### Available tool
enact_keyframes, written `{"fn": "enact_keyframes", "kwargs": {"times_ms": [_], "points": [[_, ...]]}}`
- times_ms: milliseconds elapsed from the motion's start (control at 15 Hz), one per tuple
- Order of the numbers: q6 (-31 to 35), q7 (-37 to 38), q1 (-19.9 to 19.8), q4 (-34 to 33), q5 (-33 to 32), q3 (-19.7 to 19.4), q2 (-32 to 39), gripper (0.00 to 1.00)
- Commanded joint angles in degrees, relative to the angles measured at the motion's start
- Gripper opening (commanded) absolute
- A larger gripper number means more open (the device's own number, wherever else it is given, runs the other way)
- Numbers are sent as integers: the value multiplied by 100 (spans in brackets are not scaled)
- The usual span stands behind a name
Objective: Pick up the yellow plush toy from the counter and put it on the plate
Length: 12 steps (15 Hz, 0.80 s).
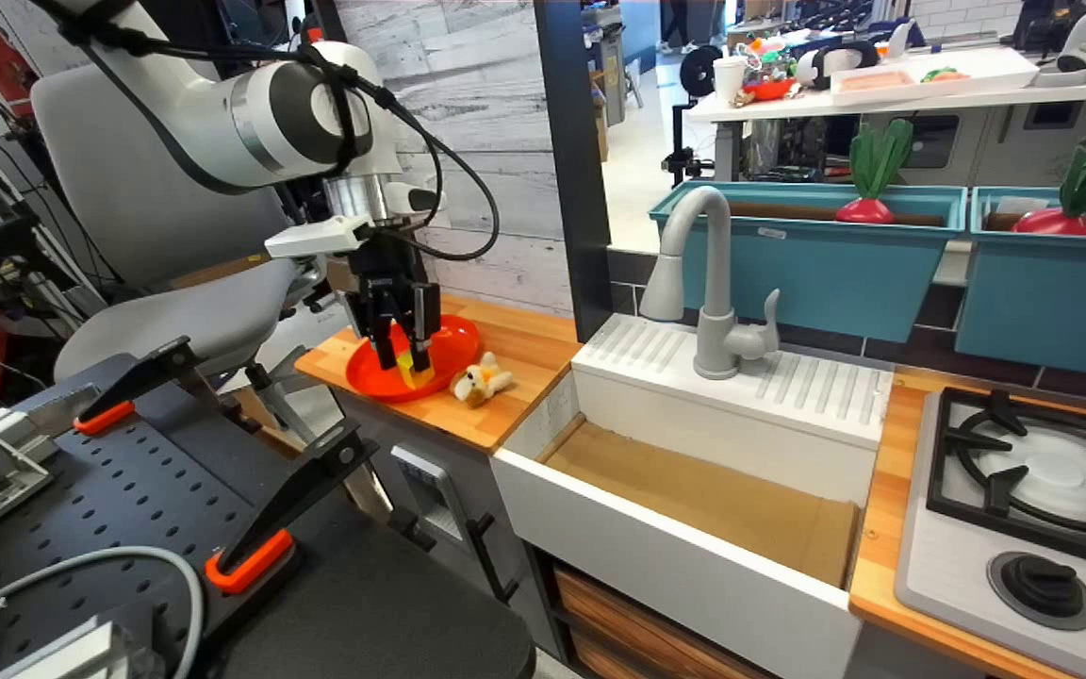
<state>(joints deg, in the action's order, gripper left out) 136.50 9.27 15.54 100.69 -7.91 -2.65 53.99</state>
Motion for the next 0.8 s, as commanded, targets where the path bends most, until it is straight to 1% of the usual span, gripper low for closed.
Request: {"fn": "enact_keyframes", "kwargs": {"times_ms": [0,67,133,333,467,533,600,733], "points": [[-227,9,-14,-179,-125,6,40,93],[-215,30,-22,-141,-94,24,-16,99],[-285,65,-4,-85,-65,44,-124,100],[-271,101,49,276,-42,131,-571,100],[-380,-23,16,563,-29,267,-910,100],[-557,-75,-2,648,-33,321,-1031,100],[-327,33,-27,227,-44,275,-572,100],[-473,31,-28,423,-42,346,-826,100]]}}
